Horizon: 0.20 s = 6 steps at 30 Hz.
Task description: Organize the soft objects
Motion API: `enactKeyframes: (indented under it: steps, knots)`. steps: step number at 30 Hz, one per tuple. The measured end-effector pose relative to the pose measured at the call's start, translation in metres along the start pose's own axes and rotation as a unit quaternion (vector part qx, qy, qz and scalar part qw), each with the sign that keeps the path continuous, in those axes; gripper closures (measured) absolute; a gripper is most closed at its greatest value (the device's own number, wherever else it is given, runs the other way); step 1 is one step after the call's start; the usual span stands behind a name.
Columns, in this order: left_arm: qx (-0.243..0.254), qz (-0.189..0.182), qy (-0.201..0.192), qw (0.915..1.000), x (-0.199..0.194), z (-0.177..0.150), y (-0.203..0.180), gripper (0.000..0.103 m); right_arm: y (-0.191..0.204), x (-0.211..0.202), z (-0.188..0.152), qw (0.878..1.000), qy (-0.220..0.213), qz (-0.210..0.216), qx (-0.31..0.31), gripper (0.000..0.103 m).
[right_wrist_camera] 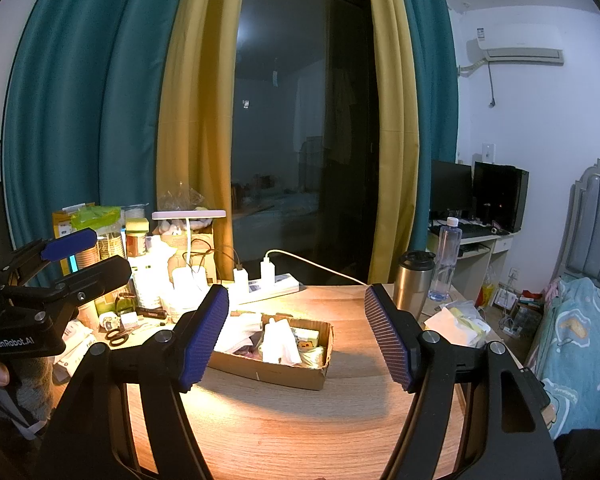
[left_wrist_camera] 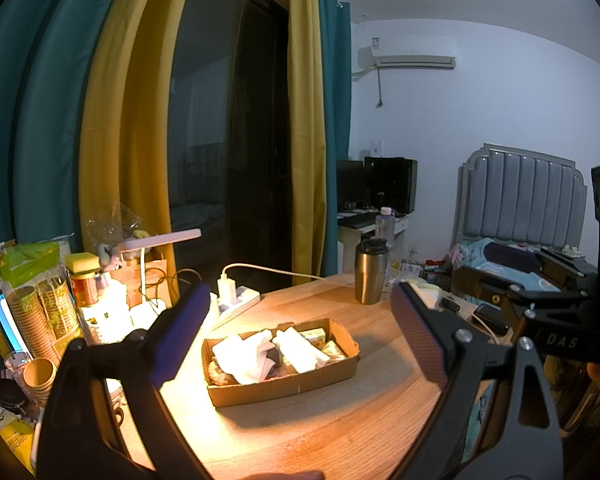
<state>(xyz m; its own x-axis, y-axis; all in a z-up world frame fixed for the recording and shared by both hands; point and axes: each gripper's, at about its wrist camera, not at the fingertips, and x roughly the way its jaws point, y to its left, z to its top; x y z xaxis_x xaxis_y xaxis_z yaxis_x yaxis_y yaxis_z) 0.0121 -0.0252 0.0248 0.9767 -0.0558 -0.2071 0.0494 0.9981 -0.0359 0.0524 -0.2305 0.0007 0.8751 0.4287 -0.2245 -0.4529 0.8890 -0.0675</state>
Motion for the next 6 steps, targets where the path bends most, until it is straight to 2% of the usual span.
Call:
enactKeyframes:
  steps: [6]
  knots:
    - [0.019,0.0,-0.008,0.9998,-0.0014,0.0008,-0.0084,0.01,0.0005,0.0008,-0.0019,1.0,-0.002,0.001,-0.001,0.029]
